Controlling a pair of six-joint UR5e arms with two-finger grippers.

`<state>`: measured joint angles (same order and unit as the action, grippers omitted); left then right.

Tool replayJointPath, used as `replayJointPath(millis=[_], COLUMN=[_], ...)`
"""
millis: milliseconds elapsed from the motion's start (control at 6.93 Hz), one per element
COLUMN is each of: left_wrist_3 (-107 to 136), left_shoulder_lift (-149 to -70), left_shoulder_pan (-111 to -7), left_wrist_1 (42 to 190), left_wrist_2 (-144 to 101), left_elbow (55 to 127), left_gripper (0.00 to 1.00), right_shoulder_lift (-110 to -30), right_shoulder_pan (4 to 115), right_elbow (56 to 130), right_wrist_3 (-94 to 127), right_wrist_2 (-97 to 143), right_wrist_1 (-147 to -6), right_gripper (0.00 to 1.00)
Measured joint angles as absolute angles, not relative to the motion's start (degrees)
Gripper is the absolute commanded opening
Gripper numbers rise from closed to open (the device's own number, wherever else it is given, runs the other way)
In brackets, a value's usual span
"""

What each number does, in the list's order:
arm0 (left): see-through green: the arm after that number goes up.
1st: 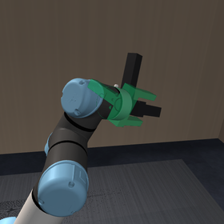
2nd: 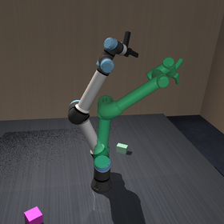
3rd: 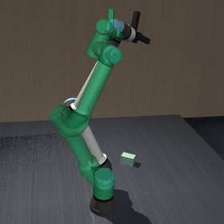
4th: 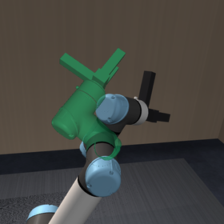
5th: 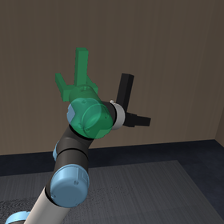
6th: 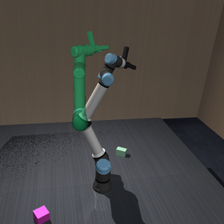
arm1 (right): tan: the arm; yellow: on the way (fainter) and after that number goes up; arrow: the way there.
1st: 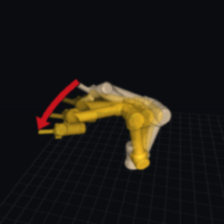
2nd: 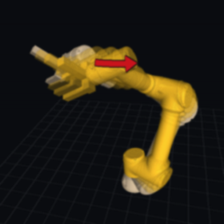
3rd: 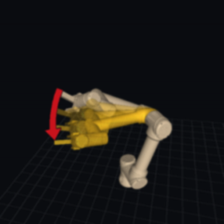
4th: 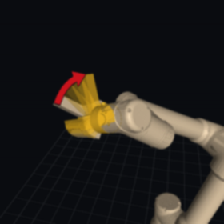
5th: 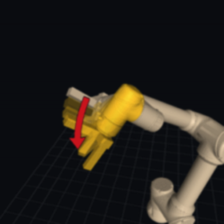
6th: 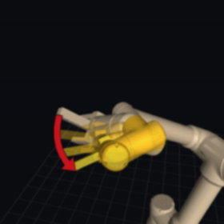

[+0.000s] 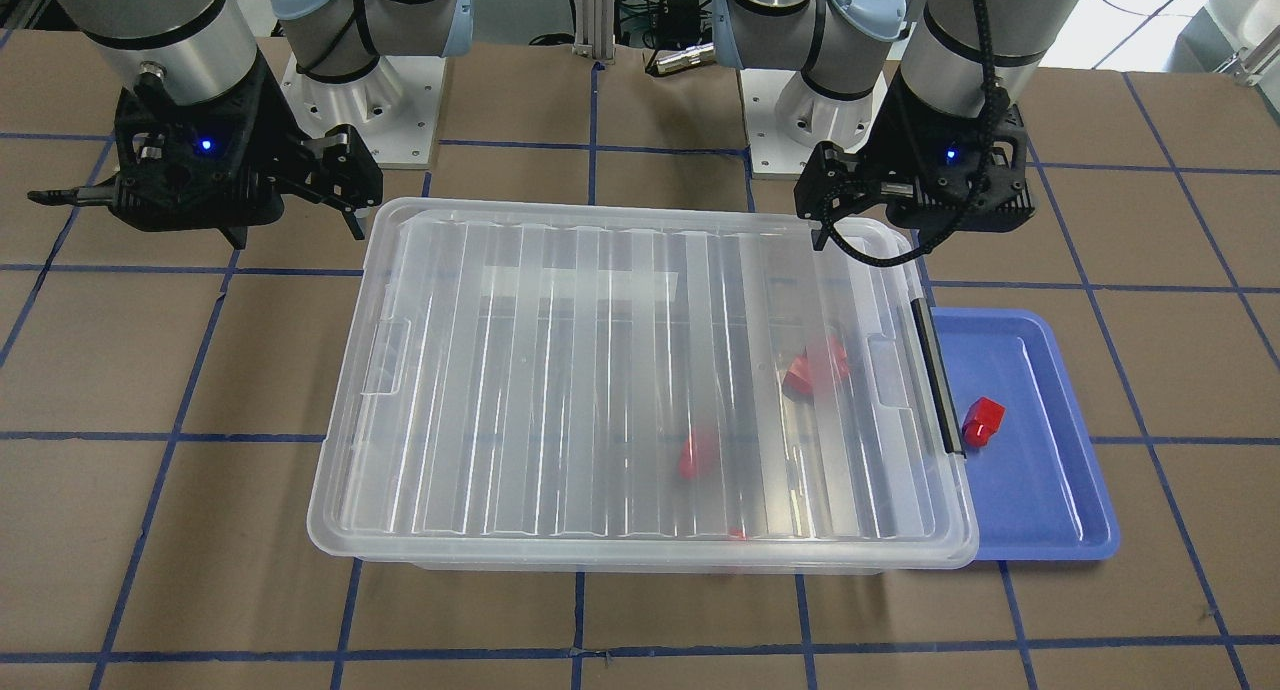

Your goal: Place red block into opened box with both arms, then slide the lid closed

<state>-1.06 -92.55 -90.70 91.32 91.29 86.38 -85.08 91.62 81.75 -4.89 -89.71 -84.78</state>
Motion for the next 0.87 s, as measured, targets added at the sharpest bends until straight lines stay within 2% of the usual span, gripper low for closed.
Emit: replayJointPath(millis=[433,865], left_wrist_3=[-1.49,-1.77], left_shoulder_lift=[-92.01,-91.75], left_shoulder_pan=[-90.81,-90.88], left_wrist_1=[91.32,91.34], left_wrist_2=[91.35,91.52], left_elbow=[86.37,86.34], left_gripper=[1.00,1.00], right_shoulder_lift=[-84.14,-81.35], right_shoulder_pan=[91.64,91.37], right_elbow=[83.32,94.68], right_wrist_3=[-5.04,-5.32], right_wrist_2=[-89.60,-89.68], right_wrist_1=[-86.05,-103.60], right_gripper=[1.00,1.00])
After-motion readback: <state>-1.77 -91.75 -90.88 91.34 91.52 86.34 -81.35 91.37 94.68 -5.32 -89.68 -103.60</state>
